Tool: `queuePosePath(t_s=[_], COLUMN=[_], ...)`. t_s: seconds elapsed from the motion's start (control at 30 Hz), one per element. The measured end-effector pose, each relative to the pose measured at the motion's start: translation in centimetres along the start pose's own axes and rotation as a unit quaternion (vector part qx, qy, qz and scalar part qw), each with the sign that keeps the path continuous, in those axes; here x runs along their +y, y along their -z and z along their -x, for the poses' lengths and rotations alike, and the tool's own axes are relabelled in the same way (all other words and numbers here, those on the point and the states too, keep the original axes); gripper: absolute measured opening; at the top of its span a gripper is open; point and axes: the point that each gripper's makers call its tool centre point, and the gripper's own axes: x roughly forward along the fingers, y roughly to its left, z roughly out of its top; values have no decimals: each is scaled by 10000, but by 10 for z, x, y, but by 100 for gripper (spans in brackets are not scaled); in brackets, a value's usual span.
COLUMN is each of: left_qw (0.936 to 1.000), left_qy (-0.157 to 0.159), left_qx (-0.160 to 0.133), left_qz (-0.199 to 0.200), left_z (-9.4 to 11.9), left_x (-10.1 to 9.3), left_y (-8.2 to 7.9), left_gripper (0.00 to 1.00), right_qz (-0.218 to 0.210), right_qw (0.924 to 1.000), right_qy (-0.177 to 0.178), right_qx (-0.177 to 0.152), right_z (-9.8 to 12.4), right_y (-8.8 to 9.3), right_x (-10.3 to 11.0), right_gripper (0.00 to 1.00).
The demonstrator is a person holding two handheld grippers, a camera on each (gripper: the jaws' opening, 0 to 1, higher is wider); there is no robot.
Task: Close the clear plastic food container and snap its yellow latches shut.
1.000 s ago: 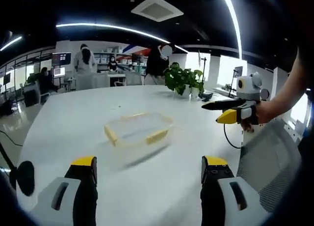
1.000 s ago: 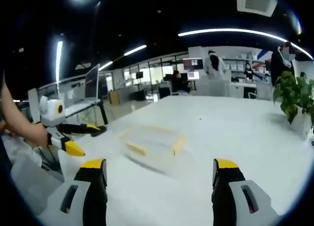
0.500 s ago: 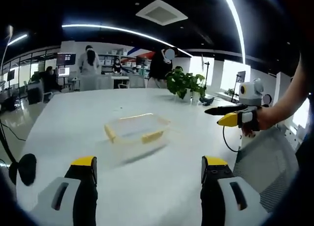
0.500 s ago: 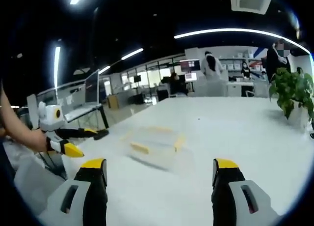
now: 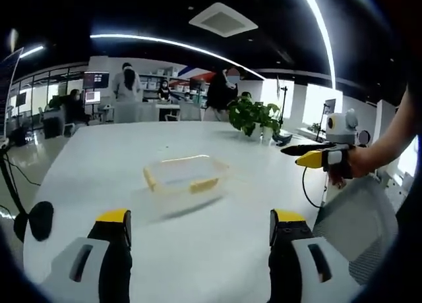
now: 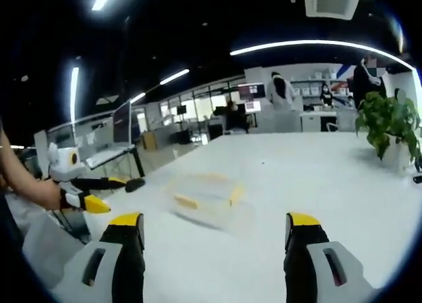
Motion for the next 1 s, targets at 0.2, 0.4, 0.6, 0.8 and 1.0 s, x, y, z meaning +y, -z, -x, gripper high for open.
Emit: queuePosePath(t_s=[0.2,0.4,0.6,0.8,1.0], left_qw=[9999,9992,9993,9988,9987], left_qy=[-67,-161,-138,-170,-119], left_qx=[-27,-33,0,-170,-227], left_qz=[102,354,346,416,442], left_z=[8,17,22,24,25], left_x=[0,1,-6,-8,-15], left_y=[2,7,12,5,-1], left_gripper=[87,88,88,88,87], right_qz=[-1,38,60,-94,-78], right_qw=[10000,9999,9998,9998,9997], right_qy=[-35,-115,-202,-171,-184], right_qx=[-23,35,45,-60,-127], right_z=[8,18,28,36,45], right_y=[-2,-4,-1,-8,-16], right_x=[3,6,5,5,5], right_gripper=[88,88,89,89,89])
